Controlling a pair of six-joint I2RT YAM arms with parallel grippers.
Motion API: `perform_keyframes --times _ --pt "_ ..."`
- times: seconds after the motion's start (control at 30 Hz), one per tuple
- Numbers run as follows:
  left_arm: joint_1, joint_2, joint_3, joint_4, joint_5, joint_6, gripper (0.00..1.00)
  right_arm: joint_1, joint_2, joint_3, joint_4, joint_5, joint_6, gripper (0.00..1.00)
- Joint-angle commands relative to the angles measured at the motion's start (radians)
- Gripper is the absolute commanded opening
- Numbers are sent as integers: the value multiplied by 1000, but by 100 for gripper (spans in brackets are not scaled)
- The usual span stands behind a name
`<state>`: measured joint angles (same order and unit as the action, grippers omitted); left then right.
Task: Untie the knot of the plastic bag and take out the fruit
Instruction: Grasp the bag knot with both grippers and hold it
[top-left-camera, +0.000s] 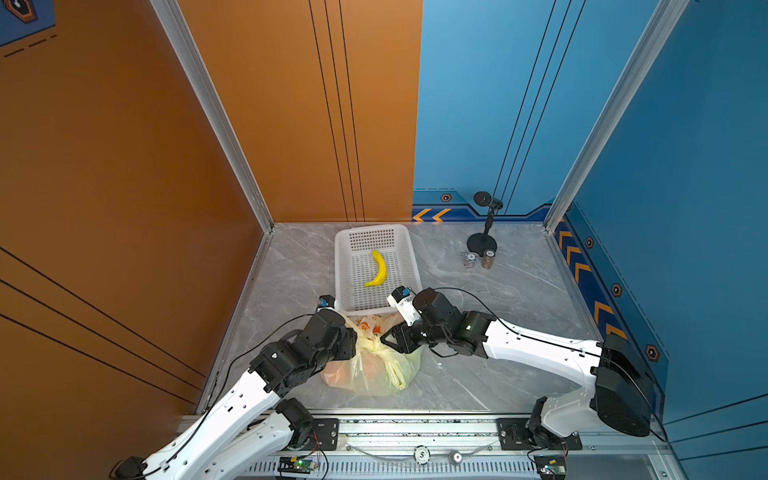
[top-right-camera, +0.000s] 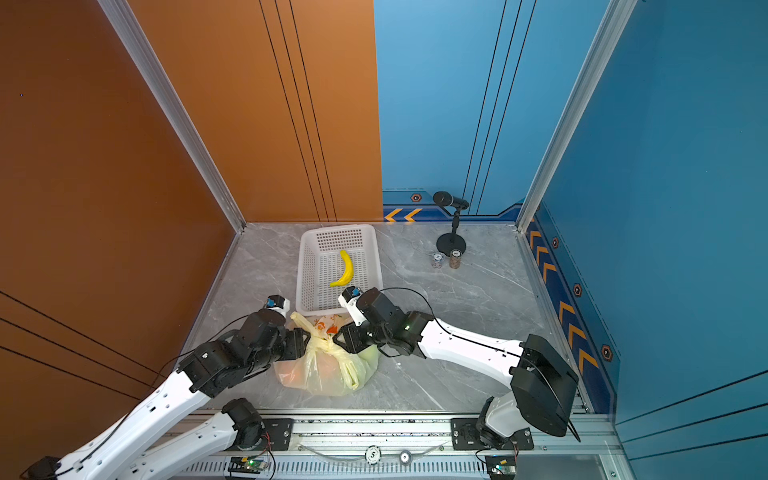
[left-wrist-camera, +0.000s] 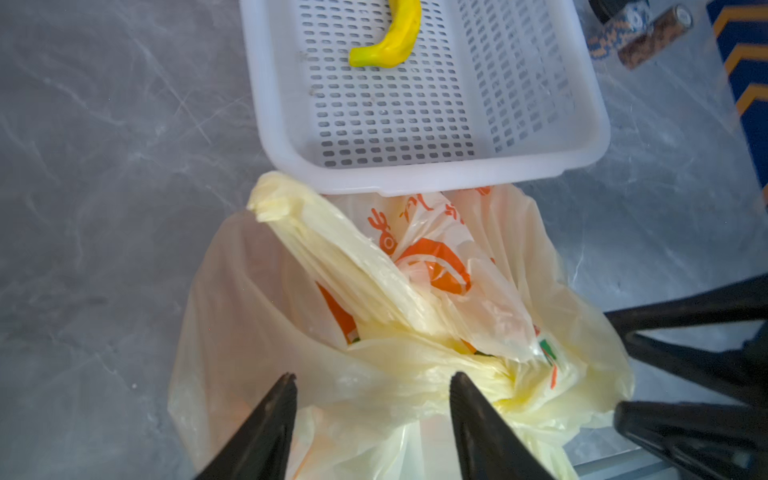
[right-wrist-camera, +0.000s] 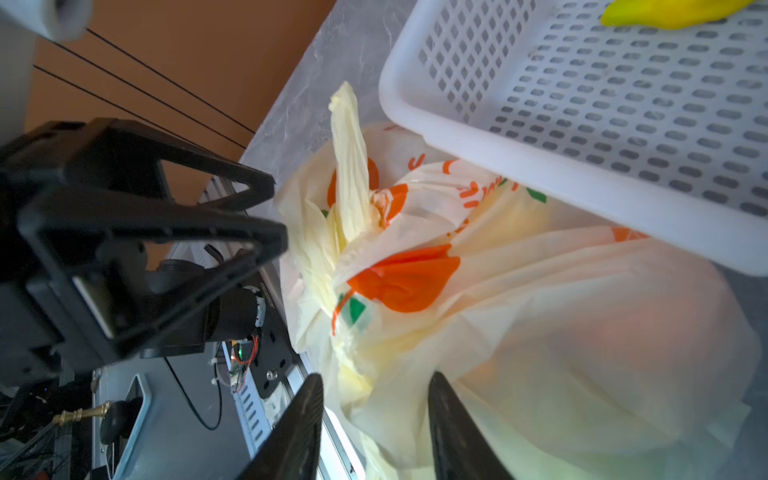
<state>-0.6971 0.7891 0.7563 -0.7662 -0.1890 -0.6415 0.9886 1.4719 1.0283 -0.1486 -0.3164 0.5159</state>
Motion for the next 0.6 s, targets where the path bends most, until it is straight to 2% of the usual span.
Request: perform_keyframes --times 0.0,0.1,0.2,0.4,0.47,0.57 --pt "-26 58 52 16 52 142 71 5 17 44 -45 18 -36 48" --pt "-34 112 63 27 111 208 78 5 46 64 -56 4 -46 48" --pt "-36 151 56 24 128 227 80 4 74 67 -54 -2 -43 47" --pt "-23 174 4 13 98 156 85 2 126 67 -58 -28 -31 46" --pt "-14 176 -18 13 103 130 84 4 138 63 -58 -34 -31 45" --pt "-5 187 -44 22 118 107 76 3 157 61 -59 -30 -30 37"
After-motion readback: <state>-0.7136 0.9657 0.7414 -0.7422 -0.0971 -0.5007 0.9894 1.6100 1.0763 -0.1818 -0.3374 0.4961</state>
